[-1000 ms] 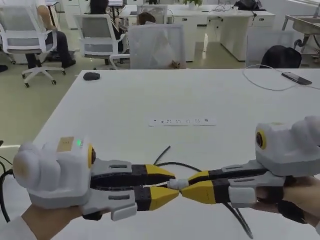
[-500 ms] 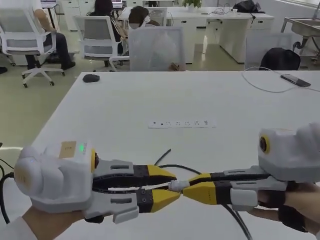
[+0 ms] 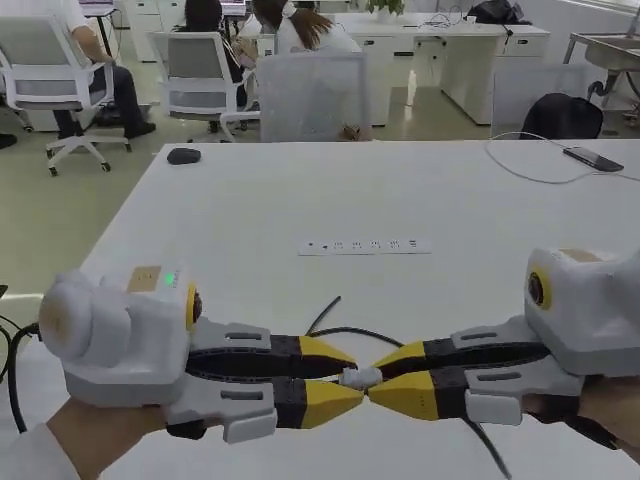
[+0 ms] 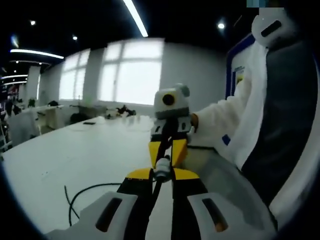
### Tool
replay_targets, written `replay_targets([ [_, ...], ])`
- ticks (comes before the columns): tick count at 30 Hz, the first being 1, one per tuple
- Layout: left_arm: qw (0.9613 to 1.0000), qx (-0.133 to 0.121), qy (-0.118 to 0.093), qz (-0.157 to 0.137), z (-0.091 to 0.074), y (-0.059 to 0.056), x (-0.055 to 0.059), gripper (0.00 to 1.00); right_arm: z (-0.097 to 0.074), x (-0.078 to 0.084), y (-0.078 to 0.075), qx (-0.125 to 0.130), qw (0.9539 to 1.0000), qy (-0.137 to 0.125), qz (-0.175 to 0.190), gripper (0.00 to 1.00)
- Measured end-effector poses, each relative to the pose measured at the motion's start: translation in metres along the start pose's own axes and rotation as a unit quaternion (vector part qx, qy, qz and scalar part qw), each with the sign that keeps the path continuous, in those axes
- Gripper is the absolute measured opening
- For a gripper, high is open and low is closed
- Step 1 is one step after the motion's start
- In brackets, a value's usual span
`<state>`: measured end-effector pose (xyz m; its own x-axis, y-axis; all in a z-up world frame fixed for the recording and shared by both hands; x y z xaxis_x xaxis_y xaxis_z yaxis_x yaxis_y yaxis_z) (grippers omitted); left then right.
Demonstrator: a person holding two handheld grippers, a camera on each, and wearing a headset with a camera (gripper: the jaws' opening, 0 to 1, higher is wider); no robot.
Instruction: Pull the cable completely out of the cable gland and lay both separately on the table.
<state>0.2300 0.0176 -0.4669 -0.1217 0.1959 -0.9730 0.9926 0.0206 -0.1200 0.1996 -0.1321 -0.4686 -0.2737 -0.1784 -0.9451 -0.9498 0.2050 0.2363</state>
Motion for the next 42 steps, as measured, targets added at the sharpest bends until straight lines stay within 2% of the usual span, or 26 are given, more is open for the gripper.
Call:
replay_targets([
  [2, 0.9999, 0.007, 0.007, -0.010, 0.000, -0.001, 0.001, 0.14, 0.001, 0.001, 0.002, -0.003, 0.9998, 0.004, -0.017, 0.10],
  [4, 0.9991, 0.016, 0.006, -0.038, -0.002, 0.000, 0.002, 0.14, 0.002, 0.000, 0.003, -0.005, 0.9984, 0.006, -0.056, 0.10],
  [7, 0.9982, 0.022, 0.004, -0.056, -0.002, 0.002, 0.003, 0.14, 0.003, -0.002, 0.006, -0.003, 0.9936, 0.013, -0.112, 0.10],
  [10, 0.9974, 0.024, 0.000, -0.068, -0.001, 0.002, 0.002, 0.14, 0.002, -0.002, 0.005, -0.003, 0.9902, 0.006, -0.139, 0.10],
  [13, 0.9980, 0.019, -0.002, -0.060, 0.000, 0.001, 0.002, 0.14, 0.001, -0.001, 0.002, -0.001, 0.9922, 0.005, -0.124, 0.12],
  [15, 0.9989, 0.013, -0.005, -0.045, 0.000, 0.002, 0.001, 0.15, 0.001, 0.001, 0.000, 0.000, 0.9975, -0.010, -0.070, 0.12],
  [16, 0.9994, 0.007, -0.009, -0.034, 0.001, 0.002, 0.000, 0.15, 0.000, 0.001, -0.002, 0.001, 0.9994, -0.020, -0.028, 0.13],
  [17, 0.9995, 0.006, -0.009, -0.030, 0.001, 0.003, 0.000, 0.15, 0.000, 0.002, -0.003, -0.002, 0.9995, -0.031, -0.006, 0.14],
  [18, 0.9997, 0.002, -0.010, -0.022, 0.000, 0.003, -0.001, 0.15, 0.000, 0.002, -0.004, -0.007, 0.9990, -0.042, 0.010, 0.19],
  [19, 0.9999, -0.003, -0.011, -0.013, 0.000, 0.004, -0.002, 0.15, -0.001, 0.002, -0.006, -0.001, 0.9981, -0.055, 0.029, 0.26],
  [20, 0.9999, -0.003, -0.011, -0.009, -0.001, 0.004, -0.002, 0.15, -0.002, 0.003, -0.008, -0.003, 0.9974, -0.060, 0.041, 0.28],
  [21, 0.9999, -0.005, -0.012, -0.001, -0.001, 0.004, -0.003, 0.15, -0.004, 0.003, -0.007, -0.014, 0.9959, -0.065, 0.062, 0.26],
  [23, 0.9998, -0.009, -0.011, 0.015, -0.002, 0.002, -0.003, 0.15, -0.005, 0.004, -0.009, -0.011, 0.9930, -0.081, 0.085, 0.21],
  [25, 0.9996, -0.009, -0.011, 0.025, -0.001, 0.001, -0.004, 0.15, -0.005, 0.004, -0.009, -0.014, 0.9902, -0.083, 0.111, 0.22],
  [29, 0.9990, -0.008, -0.004, 0.044, 0.002, -0.004, -0.003, 0.15, -0.005, 0.007, -0.008, -0.018, 0.9868, -0.091, 0.133, 0.20],
  [31, 0.9986, -0.007, 0.004, 0.052, 0.004, -0.006, -0.002, 0.15, -0.003, 0.010, -0.007, -0.025, 0.9856, -0.085, 0.144, 0.15],
  [36, 0.9977, -0.004, 0.013, 0.066, 0.007, -0.008, 0.000, 0.15, 0.000, 0.012, -0.003, -0.039, 0.9829, -0.077, 0.163, 0.14],
  [41, 0.9977, -0.005, 0.007, 0.067, 0.005, -0.006, -0.003, 0.15, -0.001, 0.008, -0.002, -0.043, 0.9847, -0.077, 0.150, 0.13],
  [42, 0.9979, -0.007, 0.007, 0.064, 0.005, -0.005, -0.003, 0.15, -0.001, 0.006, -0.003, -0.036, 0.9888, -0.074, 0.124, 0.13],
])
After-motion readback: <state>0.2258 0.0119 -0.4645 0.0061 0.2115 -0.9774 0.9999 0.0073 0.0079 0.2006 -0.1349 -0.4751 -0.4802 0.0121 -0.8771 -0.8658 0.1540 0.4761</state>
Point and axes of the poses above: the centre of the closed fingertips' face, and the gripper's own axes: z roughly forward along the fingers, y roughly to its left, x roughly out of its underside, the point moved 8 cm from there along -z, roughly backward along the fingers, and after that the axes turned 3 degrees about -x, right-handed, at the moved point
